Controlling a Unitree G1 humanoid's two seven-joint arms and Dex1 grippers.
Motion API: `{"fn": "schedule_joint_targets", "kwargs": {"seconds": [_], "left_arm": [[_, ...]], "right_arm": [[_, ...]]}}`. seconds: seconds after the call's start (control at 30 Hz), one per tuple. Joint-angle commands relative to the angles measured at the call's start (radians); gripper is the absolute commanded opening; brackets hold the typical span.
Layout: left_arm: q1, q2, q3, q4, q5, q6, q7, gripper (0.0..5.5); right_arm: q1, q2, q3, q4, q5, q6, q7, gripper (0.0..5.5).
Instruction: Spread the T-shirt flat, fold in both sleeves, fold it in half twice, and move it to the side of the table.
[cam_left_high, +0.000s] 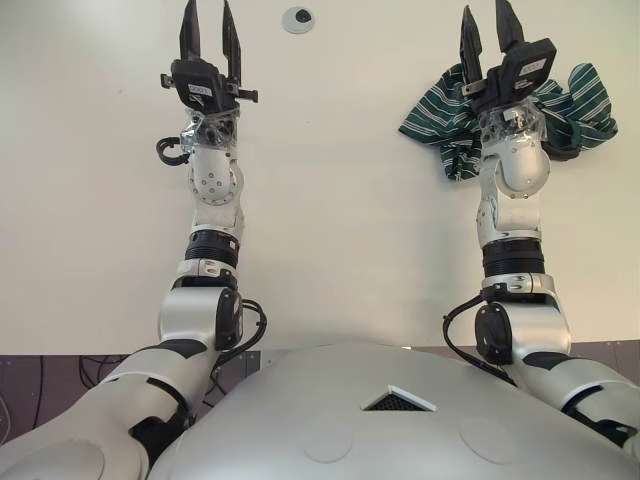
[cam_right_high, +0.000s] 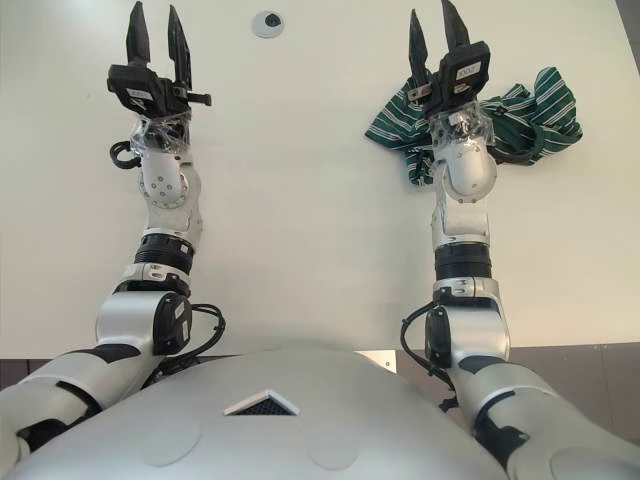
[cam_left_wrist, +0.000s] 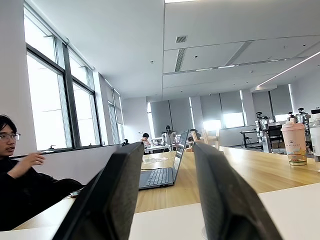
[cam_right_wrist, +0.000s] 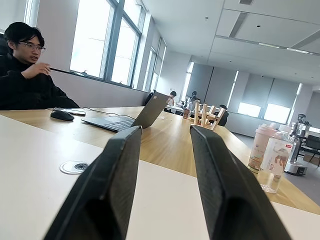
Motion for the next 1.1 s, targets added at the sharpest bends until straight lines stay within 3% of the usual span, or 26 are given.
{"fn": "schedule_joint_targets", "kwargs": {"seconds": [0.03,0.27,0.43,0.57,0.93,1.0,1.1], "left_arm": [[0.014,0.011,-0.004,-0.014,0.016,0.012,0.011,1.81],[0.029,0.006,-0.008,-0.025,0.028,0.024,0.019,1.81],[0.043,0.009,-0.004,-0.046,0.019,0.035,0.016,1.81],[0.055,0.006,-0.005,-0.054,0.019,0.044,0.016,1.81],[0.049,0.002,-0.009,-0.069,0.015,0.065,0.01,1.81],[0.043,0.005,-0.008,-0.079,0.012,0.07,0.006,1.81],[0.042,0.014,-0.001,-0.098,-0.001,0.077,-0.003,1.81]], "right_arm": [[-0.008,-0.024,0.009,-0.011,-0.018,0.013,-0.004,1.76],[0.009,-0.144,0.011,0.011,-0.092,0.183,0.015,1.76],[-0.031,-0.27,-0.14,0.062,-0.076,0.294,-0.12,1.76],[-0.045,-0.336,-0.035,0.196,-0.226,0.359,-0.16,1.76],[-0.125,-0.289,0.147,0.511,-0.317,0.324,-0.054,1.76],[-0.093,-0.273,0.189,0.487,-0.302,0.303,0.044,1.76],[0.031,-0.287,0.239,0.262,-0.227,0.292,0.247,1.76]]}}
